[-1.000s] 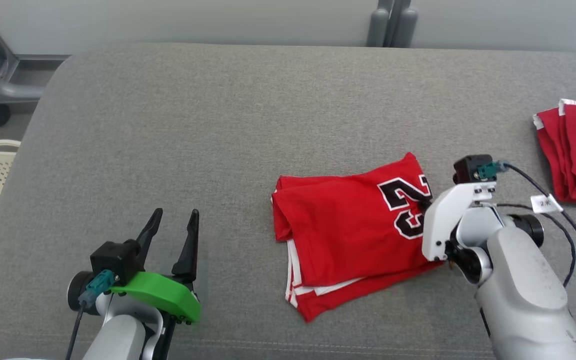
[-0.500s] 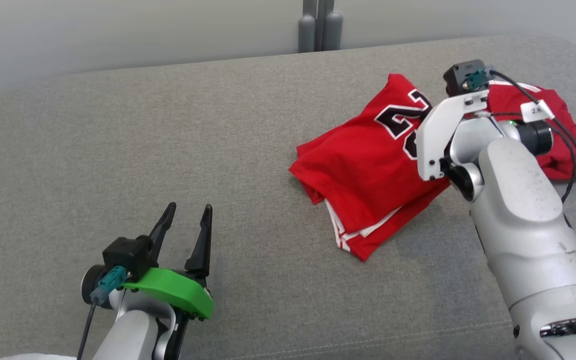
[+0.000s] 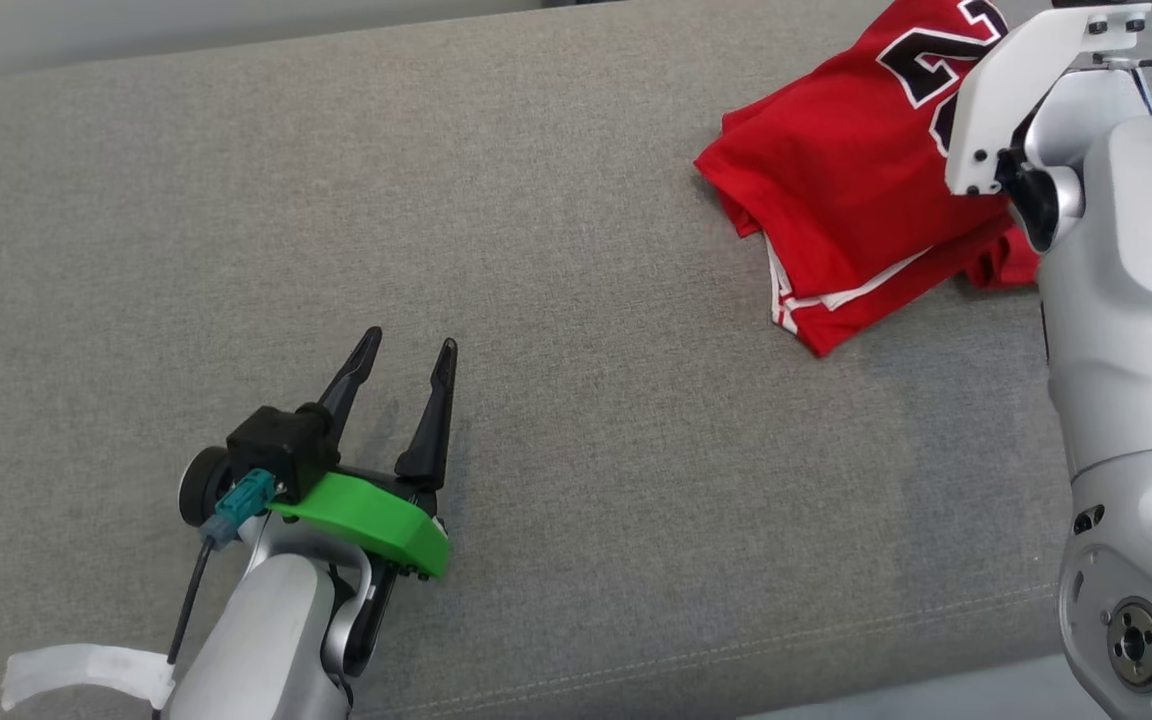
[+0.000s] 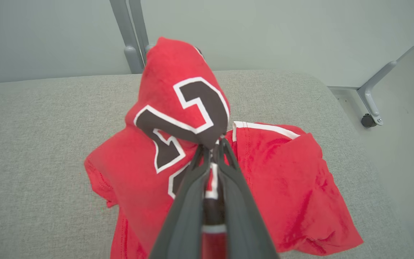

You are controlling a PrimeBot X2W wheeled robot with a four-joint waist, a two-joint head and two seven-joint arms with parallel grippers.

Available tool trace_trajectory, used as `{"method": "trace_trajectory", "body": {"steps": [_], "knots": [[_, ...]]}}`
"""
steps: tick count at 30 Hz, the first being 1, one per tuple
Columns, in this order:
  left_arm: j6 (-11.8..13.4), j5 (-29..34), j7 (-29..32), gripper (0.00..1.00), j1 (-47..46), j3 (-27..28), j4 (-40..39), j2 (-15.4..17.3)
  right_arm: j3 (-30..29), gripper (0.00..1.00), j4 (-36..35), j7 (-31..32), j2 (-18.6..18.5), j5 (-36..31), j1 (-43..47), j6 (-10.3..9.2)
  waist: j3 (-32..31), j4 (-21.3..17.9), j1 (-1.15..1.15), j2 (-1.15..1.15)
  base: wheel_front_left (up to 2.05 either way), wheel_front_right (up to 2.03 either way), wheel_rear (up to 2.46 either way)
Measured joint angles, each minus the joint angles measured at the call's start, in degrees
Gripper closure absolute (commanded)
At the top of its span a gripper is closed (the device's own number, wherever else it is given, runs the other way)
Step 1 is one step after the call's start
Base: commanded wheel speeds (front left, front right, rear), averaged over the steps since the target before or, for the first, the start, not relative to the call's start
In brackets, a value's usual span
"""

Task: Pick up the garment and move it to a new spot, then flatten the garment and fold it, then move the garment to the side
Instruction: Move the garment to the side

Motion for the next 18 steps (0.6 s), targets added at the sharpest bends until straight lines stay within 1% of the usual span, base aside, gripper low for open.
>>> {"method": "trace_trajectory", "body": {"steps": [2, 7, 11, 14, 18], "knots": [[-0.11, 0.12, -0.03, 0.0, -0.58, -0.04, -0.07, 0.01, -1.09, 1.0, -0.24, 0.02, -0.42, -0.58, -0.47, 0.01, 1.16, -0.38, 0.0, 0.0, 0.0, 0.0, 0.0], [-0.49, 0.38, -0.08, 0.0, -1.63, -0.2, -0.01, 0.25, -3.86, 1.0, -0.63, 0.47, -3.46, -2.43, -0.75, 0.0, 3.45, -1.43, 0.0, 0.0, 0.0, 0.0, 0.0], [-0.55, 0.6, -0.08, 0.0, -3.18, -0.24, -0.11, 1.03, -4.07, 1.0, -1.03, 0.77, -5.89, -4.69, -2.36, 0.01, 5.22, -2.04, 0.0, 0.0, 0.0, 0.0, 0.0], [-0.57, 0.6, -0.07, 0.0, -3.82, -0.3, -0.34, 1.33, -4.27, 1.0, -0.8, 0.7, -8.25, -5.6, -2.91, 0.01, 6.17, -2.01, 0.0, 0.0, 0.0, 0.0, 0.0], [-0.74, 0.68, 0.22, 0.0, -4.72, -0.93, -0.63, 1.47, -5.99, 1.0, -1.24, 0.46, -11.05, -7.78, -3.46, 0.01, 7.27, -1.16, 0.0, 0.0, 0.0, 0.0, 0.0]]}}
